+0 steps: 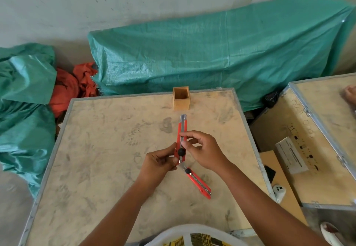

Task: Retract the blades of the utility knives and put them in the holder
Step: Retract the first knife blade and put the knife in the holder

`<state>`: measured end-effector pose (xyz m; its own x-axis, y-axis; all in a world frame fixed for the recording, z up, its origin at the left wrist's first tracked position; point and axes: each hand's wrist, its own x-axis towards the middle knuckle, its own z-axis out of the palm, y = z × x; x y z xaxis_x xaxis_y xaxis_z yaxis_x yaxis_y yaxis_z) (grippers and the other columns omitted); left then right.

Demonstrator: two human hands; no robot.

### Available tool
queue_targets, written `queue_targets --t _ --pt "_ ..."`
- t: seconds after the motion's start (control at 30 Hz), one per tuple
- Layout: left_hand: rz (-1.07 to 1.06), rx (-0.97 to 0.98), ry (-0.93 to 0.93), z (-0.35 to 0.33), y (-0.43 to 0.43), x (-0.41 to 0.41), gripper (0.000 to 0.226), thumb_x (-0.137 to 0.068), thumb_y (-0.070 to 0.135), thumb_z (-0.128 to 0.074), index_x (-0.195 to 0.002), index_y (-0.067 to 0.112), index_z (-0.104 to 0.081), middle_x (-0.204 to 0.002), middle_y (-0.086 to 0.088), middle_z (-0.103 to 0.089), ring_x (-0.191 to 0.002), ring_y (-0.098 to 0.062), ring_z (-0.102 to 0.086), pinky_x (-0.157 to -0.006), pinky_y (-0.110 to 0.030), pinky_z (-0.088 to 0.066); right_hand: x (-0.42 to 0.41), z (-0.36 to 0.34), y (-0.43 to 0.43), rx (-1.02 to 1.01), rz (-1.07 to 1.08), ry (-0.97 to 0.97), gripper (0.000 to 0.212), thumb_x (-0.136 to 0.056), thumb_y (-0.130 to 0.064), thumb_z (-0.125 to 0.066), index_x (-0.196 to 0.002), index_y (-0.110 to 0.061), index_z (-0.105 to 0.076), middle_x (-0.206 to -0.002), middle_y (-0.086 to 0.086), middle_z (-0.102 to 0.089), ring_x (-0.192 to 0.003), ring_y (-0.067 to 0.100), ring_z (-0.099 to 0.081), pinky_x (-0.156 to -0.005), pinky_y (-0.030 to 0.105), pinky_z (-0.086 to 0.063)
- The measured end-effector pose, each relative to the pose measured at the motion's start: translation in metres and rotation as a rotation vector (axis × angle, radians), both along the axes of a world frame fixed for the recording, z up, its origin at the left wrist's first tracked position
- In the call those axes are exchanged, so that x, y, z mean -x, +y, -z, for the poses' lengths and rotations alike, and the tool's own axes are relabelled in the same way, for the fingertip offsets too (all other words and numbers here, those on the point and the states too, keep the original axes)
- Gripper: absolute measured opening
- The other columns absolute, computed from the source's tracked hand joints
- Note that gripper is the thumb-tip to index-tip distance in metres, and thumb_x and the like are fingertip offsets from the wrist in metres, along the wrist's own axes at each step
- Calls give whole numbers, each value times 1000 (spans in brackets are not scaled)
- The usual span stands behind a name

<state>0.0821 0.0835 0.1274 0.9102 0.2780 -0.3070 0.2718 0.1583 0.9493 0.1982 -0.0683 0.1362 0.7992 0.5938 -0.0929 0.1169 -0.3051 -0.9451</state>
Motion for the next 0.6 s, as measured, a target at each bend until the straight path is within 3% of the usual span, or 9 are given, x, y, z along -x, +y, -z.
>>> queue_targets --t 0.17,0.27,0.37,0.43,0.53,0.6 --pt "17 -167 0 0 20 -51 48 -86 -12 -64 -123 18 -70 -106 3 -79 -90 -7 -69 -72 -19 -54 -52 7 19 10 47 -26 29 -92 -13 -71 -117 -29 -75 -116 -14 -73 -90 5 -71 -82 26 -62" --pt "26 -300 -15 -2 37 -95 45 -87 -10 -65 -124 15 -68 -108 4 -77 -91 -2 -71 -83 -13 -52 -93 9 36 -3 76 -73 33 -90 -8 -72 -116 -29 -75 -121 -7 -73 -84 5 -70 -80 28 -61" --pt "22 -400 -19 -1 55 -145 44 -86 -1 -71 -126 17 -67 -114 3 -74 -90 2 -69 -84 -4 -47 -138 9 57 -23 126 -138 34 -88 -5 -74 -116 -24 -75 -121 -3 -75 -85 6 -71 -79 26 -61" --pt "20 -428 -15 5 70 -179 45 -82 4 -76 -125 19 -69 -114 1 -75 -90 2 -70 -88 -12 -52 -169 12 72 -25 155 -182 34 -87 -3 -74 -116 -21 -76 -120 -1 -75 -91 7 -73 -80 26 -62" --pt "14 -482 56 19 89 -222 48 -81 12 -79 -126 23 -68 -120 2 -73 -106 -12 -68 -99 -39 -53 -210 28 92 -10 206 -231 34 -87 -4 -74 -115 -21 -76 -119 0 -75 -96 13 -74 -82 30 -63" --pt "20 -541 116 30 98 -246 56 -81 16 -80 -133 25 -62 -132 0 -67 -121 -17 -60 -106 -41 -47 -231 45 103 38 224 -303 34 -86 -4 -73 -114 -23 -77 -118 -1 -75 -102 13 -71 -87 32 -61"
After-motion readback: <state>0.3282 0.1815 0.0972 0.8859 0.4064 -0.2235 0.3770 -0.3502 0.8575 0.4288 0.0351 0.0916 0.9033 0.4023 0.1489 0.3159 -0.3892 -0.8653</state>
